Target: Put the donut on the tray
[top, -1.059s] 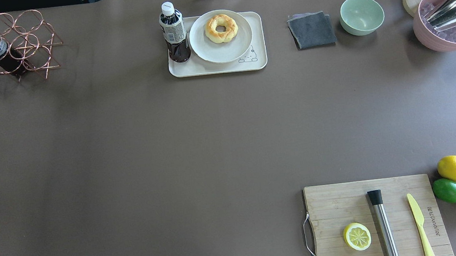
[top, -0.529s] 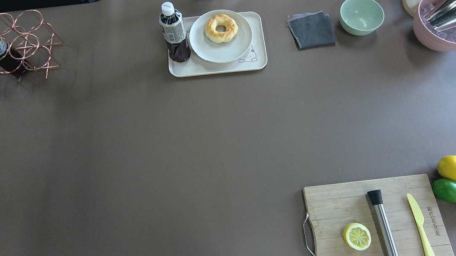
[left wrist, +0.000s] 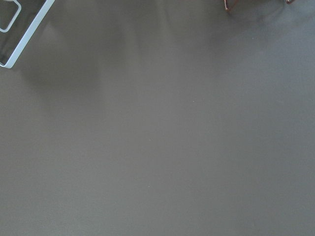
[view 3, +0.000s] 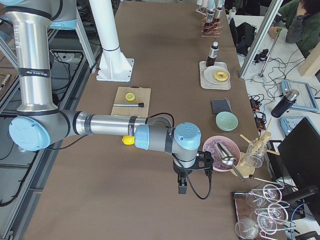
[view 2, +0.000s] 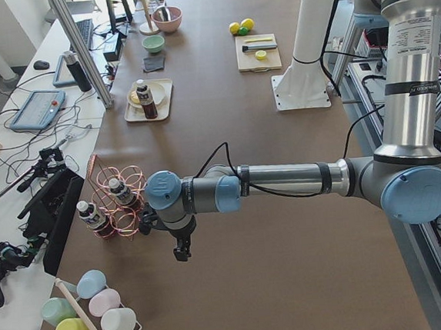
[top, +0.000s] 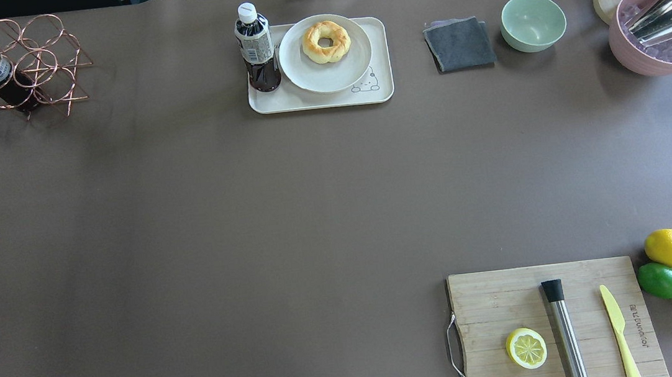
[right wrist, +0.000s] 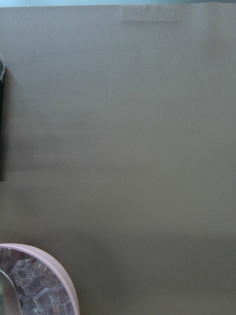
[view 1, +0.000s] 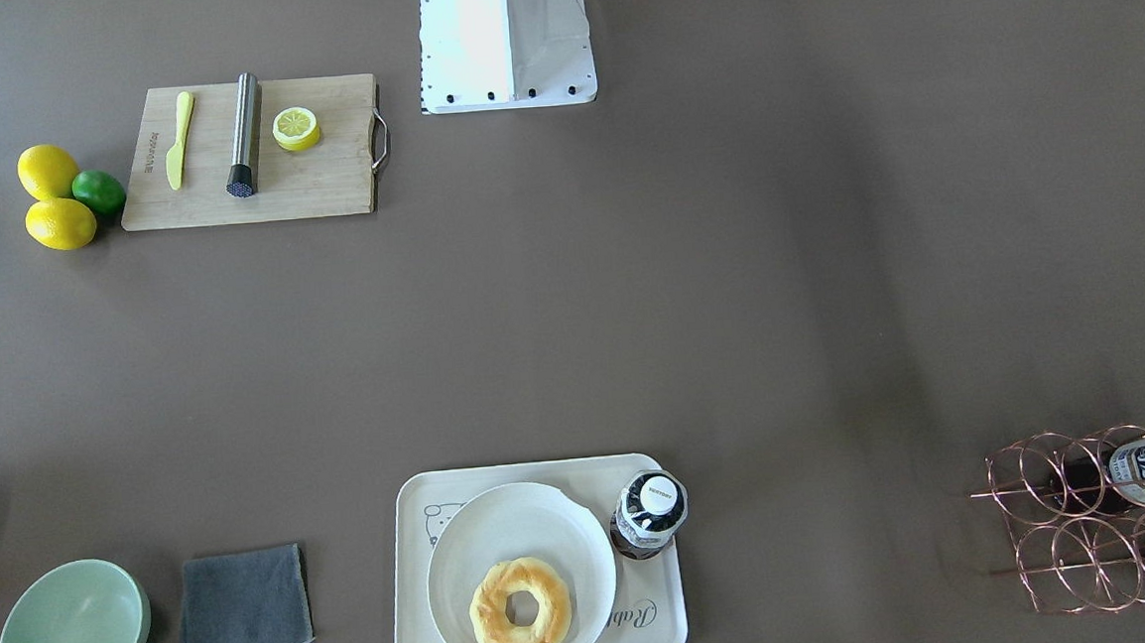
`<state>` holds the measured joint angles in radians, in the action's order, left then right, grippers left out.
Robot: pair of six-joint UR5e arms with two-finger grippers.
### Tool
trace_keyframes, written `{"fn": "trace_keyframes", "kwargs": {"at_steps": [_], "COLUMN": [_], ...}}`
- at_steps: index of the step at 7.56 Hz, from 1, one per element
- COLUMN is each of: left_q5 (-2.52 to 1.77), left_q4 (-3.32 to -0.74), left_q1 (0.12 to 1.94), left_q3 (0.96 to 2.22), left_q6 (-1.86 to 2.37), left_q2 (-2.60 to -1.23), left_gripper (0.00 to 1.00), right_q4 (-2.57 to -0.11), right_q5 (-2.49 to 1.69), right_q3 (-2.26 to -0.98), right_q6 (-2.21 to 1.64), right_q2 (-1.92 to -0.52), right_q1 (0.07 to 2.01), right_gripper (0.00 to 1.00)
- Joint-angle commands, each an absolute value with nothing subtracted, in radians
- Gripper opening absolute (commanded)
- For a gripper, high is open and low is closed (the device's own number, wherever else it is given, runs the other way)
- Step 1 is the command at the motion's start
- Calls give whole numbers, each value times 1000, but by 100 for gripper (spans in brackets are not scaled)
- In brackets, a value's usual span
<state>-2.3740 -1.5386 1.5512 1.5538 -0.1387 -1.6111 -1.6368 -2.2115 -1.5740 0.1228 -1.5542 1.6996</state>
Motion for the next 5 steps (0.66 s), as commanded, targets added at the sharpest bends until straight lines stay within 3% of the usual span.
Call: {"fn": "trace_keyframes", "kwargs": {"at_steps": [1,5], "left_q5": [-2373,-2375], "left_q4": [-1537,-1537], "left_q1": [1562,1563], "left_q3": [1554,1555], "left_q6": [-138,-138], "left_q2": [-1611,-1599], "left_gripper": [99,99], "right_q4": [-1637,-1637], "right_q5": [-2215,-2224], "right_q3": [-1583,-1585], "right_q6": [124,133], "right_q2": [-1562,-1562], "right_q1": [1700,1700], "right_gripper": [100,100]}}
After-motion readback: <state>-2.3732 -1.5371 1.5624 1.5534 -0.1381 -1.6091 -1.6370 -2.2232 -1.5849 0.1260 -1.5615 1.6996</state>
